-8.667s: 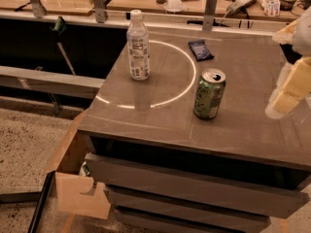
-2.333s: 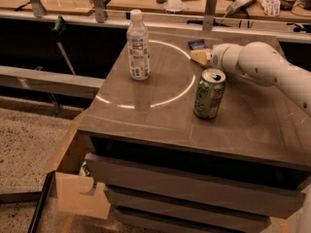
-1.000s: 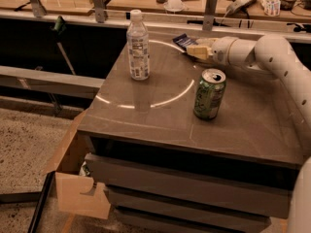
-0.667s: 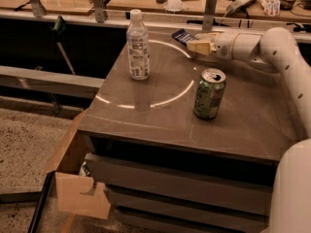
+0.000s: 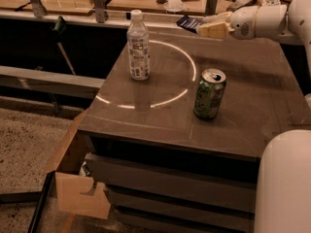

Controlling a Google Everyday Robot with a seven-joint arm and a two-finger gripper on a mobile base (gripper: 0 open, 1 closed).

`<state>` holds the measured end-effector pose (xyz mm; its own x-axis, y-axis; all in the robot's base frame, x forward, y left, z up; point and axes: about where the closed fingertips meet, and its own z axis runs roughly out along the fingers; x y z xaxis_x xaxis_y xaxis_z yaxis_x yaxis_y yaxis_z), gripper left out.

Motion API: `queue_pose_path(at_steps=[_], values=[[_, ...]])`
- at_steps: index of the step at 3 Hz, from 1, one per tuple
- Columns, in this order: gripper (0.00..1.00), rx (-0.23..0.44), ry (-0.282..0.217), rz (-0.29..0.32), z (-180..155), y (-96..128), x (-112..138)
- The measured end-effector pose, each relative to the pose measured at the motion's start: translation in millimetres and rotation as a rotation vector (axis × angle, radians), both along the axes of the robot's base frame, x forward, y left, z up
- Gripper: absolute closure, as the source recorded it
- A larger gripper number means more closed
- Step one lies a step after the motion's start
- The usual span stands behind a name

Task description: Move rxbar blueberry near blue plastic bottle

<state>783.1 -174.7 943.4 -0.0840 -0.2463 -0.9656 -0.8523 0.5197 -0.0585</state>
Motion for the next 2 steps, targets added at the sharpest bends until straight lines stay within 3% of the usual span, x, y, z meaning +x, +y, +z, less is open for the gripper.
queue_pose_path(at_steps=[1, 2], values=[[1.00, -0.063, 0.082, 0.110, 14.0, 4.5, -50.8], [1.00, -0.130, 0.202, 0.223, 12.7, 15.1, -108.6]])
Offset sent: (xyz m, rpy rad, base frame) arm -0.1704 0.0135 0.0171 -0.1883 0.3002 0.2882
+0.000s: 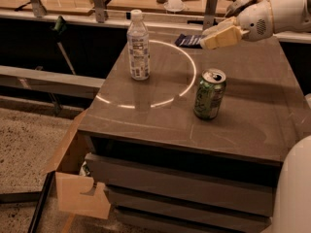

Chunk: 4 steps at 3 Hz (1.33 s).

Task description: Move rxbar blueberry near blue plastic bottle

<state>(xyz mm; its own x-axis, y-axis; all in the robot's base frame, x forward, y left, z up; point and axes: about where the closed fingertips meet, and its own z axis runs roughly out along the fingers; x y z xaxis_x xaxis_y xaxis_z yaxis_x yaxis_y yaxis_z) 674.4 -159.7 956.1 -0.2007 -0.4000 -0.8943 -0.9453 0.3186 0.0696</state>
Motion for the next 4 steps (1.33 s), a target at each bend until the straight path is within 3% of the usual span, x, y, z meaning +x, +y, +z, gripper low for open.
queue_pose_path(at_steps=[1, 3, 4], values=[[1.00, 0.000, 0.000, 0.000, 0.0, 0.0, 0.0], [1.00, -0.018, -0.016, 0.048, 10.6, 46.5, -24.0], [1.00, 0.007, 0.014, 0.004, -15.4, 69.3, -34.3]])
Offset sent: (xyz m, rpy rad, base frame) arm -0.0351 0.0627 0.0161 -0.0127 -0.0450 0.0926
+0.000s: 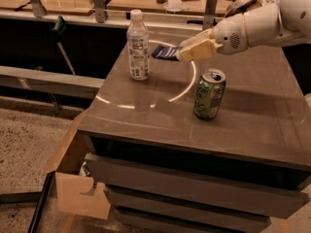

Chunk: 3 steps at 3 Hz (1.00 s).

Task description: Move rxbar blueberry near blue plastic bottle

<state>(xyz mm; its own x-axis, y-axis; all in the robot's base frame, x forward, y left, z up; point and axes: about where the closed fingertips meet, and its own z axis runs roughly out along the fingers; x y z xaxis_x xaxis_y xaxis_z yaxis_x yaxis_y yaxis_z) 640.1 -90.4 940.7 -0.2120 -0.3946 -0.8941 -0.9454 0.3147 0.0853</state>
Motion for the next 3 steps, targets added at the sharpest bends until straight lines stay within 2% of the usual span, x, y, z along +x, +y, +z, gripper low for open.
queue_pose_path(at_steps=[1, 3], values=[[1.00, -0.002, 0.002, 0.008, -8.5, 8.3, 3.8], [0.59, -0.026, 0.031, 0.053, -28.7, 26.0, 11.8]])
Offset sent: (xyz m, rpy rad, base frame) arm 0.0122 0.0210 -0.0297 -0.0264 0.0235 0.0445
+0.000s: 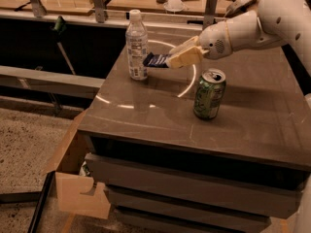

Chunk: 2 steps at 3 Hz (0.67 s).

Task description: Move rxbar blueberry near blue plastic bottle

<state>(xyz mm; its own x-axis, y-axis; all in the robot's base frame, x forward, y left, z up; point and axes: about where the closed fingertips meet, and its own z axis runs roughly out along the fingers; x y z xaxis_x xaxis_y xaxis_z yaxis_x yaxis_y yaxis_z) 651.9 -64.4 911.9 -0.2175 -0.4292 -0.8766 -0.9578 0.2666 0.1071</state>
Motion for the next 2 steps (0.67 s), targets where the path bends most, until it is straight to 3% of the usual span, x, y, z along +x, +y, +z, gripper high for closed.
queue_pose_path(at_steps=[2], values=[[0.12, -0.040, 0.044, 0.029, -24.2, 13.2, 3.8]])
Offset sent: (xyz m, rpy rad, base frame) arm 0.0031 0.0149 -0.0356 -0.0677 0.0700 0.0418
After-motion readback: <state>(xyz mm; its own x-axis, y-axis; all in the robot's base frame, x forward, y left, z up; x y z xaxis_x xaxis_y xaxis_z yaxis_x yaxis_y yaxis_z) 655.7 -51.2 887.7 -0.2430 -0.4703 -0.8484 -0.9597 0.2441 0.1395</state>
